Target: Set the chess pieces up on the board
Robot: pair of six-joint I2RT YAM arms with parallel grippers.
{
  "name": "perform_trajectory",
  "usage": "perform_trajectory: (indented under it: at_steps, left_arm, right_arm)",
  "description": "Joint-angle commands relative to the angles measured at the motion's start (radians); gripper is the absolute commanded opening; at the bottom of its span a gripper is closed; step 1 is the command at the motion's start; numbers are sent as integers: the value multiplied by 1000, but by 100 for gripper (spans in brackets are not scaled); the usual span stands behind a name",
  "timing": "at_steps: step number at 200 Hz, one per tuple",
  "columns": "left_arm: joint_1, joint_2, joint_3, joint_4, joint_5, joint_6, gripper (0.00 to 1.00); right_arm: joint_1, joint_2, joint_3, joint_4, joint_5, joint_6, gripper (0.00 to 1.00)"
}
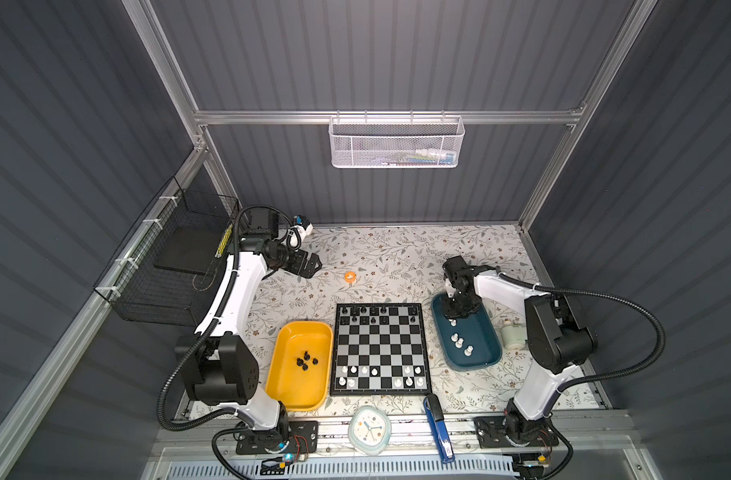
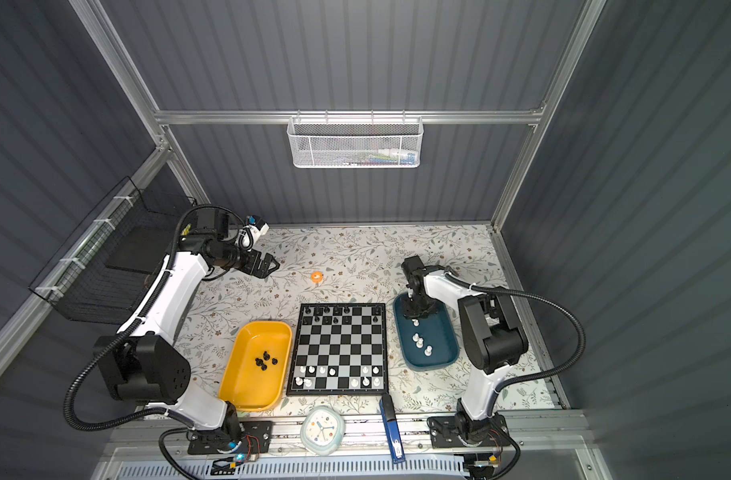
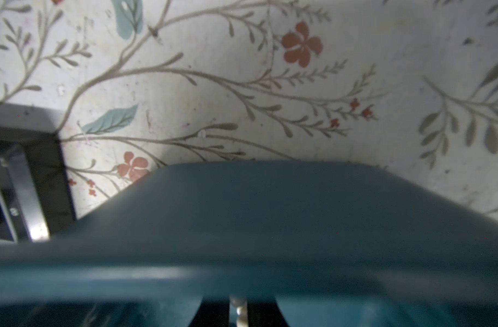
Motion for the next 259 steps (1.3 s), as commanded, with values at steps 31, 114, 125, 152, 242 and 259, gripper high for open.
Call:
perform_trajectory:
  at_steps: [31,114,125,152,242,259]
  left_arm:
    - [-5,-26,-3,-23,-3,15,100]
    - [-5,-25,0,-23,-6,18,100]
    - [-5,-25,0,-23,-4,17,99]
    - [-5,-23,0,-23,-3,18,99]
    - [-5,-22,5,-30,-13,20,100]
    - [-5,-23,8,-30,-15,21,100]
  right_arm:
    - [5,-33,30,-41,11,-8,14]
    - [4,-71,54,-72,7,-10,14]
    - [4,-74,56,-73,7,-11,14]
    - [4,-81,56,-78,3,-10,14]
    - [4,-108,63,-94,-4,-14,15]
    - [4,-118,59,-97,-5,-13,15]
